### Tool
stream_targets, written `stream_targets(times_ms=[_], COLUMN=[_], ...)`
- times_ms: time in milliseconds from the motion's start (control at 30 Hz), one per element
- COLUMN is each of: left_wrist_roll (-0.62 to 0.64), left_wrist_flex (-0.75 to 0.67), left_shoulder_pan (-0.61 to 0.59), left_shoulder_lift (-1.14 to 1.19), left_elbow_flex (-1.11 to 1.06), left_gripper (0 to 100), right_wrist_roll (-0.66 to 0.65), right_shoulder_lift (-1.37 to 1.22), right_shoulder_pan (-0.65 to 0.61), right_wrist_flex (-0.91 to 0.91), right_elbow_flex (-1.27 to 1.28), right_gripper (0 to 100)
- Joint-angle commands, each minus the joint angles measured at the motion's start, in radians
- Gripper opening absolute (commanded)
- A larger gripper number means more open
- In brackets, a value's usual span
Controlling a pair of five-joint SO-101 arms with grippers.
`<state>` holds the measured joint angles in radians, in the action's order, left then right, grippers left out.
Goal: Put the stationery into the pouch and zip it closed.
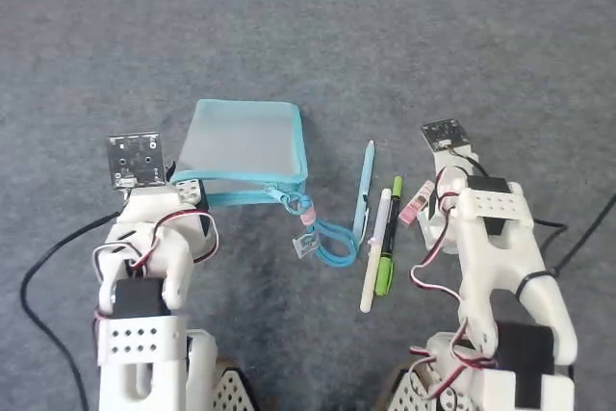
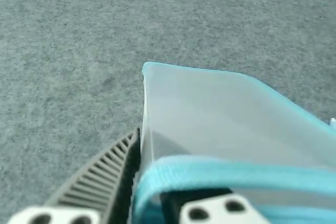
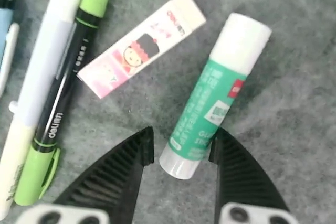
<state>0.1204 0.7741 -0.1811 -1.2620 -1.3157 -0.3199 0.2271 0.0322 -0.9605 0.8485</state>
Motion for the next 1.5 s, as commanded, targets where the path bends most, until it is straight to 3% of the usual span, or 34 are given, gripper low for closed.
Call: stream_targets(times_ms=[0,133,367,467,633,800,1033,1167,1333,1467], left_wrist_roll=[0.018,0.018,0.018,0.018,0.018,0.018,0.018,0.018,0.018,0.023], left_wrist_flex=[-0.028,-0.028,-0.028,-0.028,-0.028,-0.028,-0.028,-0.028,-0.037,-0.086], left_shoulder_pan=[-0.006,-0.006,-0.006,-0.006,-0.006,-0.006,-0.006,-0.006,0.000,0.000], left_shoulder_lift=[0.011,0.011,0.011,0.011,0.011,0.011,0.011,0.011,0.011,0.011], left_elbow_flex=[0.015,0.015,0.015,0.015,0.015,0.015,0.015,0.015,-0.004,-0.027], left_gripper=[1,1,1,1,1,1,1,1,1,1], right_wrist_roll=[-0.005,-0.005,-0.012,-0.008,-0.014,-0.012,-0.009,-0.011,-0.025,-0.063], right_shoulder_lift=[0.008,-0.001,-0.070,-0.071,-0.077,-0.079,-0.071,-0.038,0.179,0.432], right_shoulder_pan=[-0.008,-0.007,-0.002,-0.001,-0.005,-0.008,-0.004,0.028,0.044,-0.028], right_wrist_flex=[0.016,0.015,0.015,-0.001,-0.062,-0.050,-0.028,-0.039,-0.205,-0.418], right_elbow_flex=[0.000,0.000,-0.014,-0.017,-0.017,-0.015,-0.011,-0.018,-0.066,-0.135], right_gripper=[16.0,6.0,1.4,3.8,16.9,17.5,2.0,0.8,0.8,0.8])
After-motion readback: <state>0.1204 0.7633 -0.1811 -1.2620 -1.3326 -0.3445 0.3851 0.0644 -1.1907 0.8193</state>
